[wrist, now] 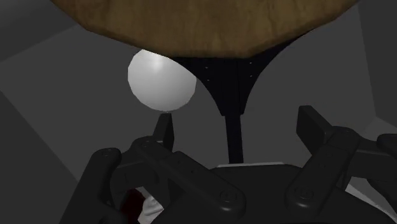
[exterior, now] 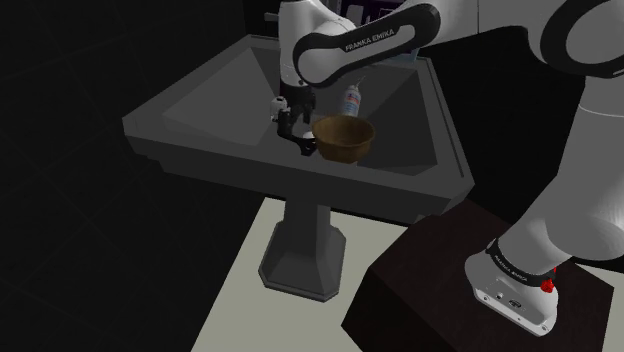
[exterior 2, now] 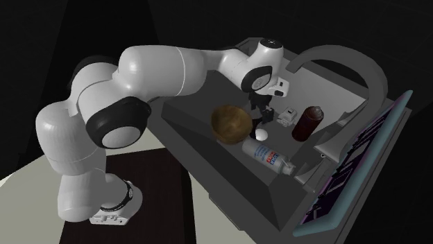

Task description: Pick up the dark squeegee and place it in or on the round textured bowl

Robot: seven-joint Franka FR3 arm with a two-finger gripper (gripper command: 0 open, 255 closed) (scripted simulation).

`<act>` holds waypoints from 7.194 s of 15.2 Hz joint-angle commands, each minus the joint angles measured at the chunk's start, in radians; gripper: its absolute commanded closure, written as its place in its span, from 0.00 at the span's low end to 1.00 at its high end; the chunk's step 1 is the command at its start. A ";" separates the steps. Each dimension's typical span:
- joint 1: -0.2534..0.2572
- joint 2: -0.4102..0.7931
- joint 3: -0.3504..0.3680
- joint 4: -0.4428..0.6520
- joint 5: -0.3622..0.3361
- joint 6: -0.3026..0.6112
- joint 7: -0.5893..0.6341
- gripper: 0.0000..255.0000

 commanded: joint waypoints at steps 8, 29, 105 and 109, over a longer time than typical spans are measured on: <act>0.003 0.043 -0.007 -0.027 -0.016 0.068 0.011 0.00; 0.001 0.019 -0.002 0.006 -0.005 0.012 0.001 1.00; 0.007 -0.611 0.027 -0.439 0.181 -0.148 -0.038 0.00; 0.007 -0.610 0.027 -0.438 0.181 -0.148 -0.038 0.00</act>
